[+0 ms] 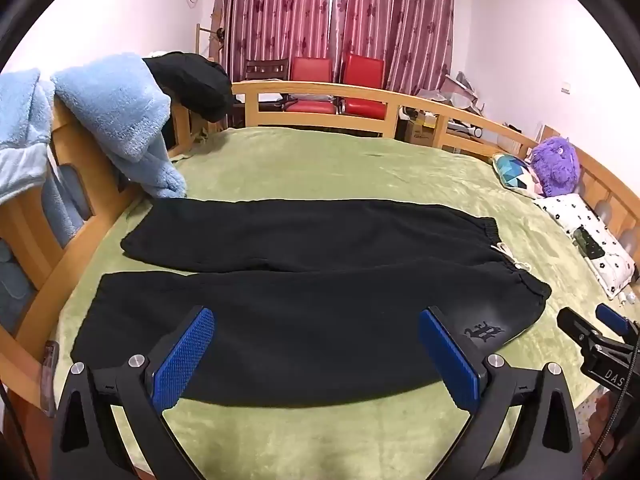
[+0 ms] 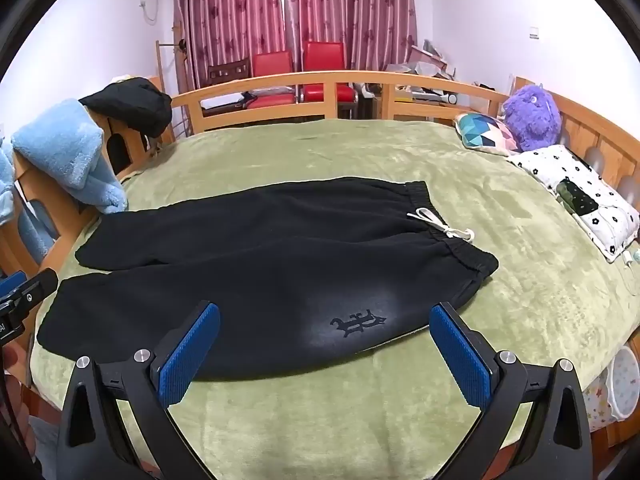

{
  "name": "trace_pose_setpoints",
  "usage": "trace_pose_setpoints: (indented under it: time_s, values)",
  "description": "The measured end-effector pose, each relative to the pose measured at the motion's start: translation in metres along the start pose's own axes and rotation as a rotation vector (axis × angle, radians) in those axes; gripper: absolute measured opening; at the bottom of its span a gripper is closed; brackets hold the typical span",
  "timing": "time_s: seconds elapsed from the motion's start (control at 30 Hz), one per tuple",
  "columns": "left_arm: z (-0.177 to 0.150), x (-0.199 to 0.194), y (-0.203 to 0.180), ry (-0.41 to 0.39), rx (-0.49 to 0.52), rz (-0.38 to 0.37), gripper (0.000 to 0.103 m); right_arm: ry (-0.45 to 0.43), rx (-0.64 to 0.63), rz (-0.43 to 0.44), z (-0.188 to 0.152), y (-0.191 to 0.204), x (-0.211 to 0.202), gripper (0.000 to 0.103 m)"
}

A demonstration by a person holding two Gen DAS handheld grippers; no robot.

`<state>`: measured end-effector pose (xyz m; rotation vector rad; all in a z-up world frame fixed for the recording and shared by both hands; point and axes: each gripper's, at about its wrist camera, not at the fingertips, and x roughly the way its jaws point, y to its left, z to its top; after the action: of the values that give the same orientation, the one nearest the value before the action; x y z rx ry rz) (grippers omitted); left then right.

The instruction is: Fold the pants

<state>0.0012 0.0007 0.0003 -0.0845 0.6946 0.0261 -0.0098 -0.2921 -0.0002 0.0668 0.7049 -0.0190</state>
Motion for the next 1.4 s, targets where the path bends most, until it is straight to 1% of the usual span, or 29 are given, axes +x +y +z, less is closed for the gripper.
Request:
trace_pose_setpoints:
  time_s: [0.1,0.17,0.33,0.37,0.53,0.6,0.67,1.13,1.4]
  values:
    - [0.003,0.002,-0.001,0.001,-0.005,0.003,0.103,-0.002,-0.002,-0.004,-0.001,0.0,0.0,0.103]
    - [0.002,0.001,0.006,-0.008,-0.011,-0.007,0.103,0.0,-0.004,-0.006,-0.001,0.0,0.0,0.103]
    - [0.0,0.003,-0.002,-0.013,-0.002,0.001,0.103,0.01,-0.005,-0.008,0.001,-0.004,0.003,0.103]
    - [0.001,0.004,-0.001,-0.013,-0.002,0.003,0.103,0.001,-0.007,-0.011,-0.003,-0.003,0.001,0.103]
    - [-0.002,0.002,-0.002,-0.019,0.0,0.004,0.103,-0.005,-0.001,-0.007,-0.002,-0.01,0.001,0.103]
    - [-0.003,0.002,-0.002,-0.02,0.0,0.005,0.103,0.0,-0.007,-0.018,-0.003,0.0,0.005,0.103]
    - [-0.003,0.001,-0.001,-0.02,-0.001,0.007,0.103,-0.004,-0.002,-0.016,-0.003,-0.004,0.002,0.103]
    - [0.0,-0.003,0.001,-0.028,-0.004,0.006,0.103,-0.014,-0.002,-0.004,0.0,-0.001,-0.005,0.103]
    - [0.001,-0.007,0.003,-0.03,-0.011,0.011,0.103,-0.016,-0.004,-0.012,0.001,0.0,-0.008,0.103]
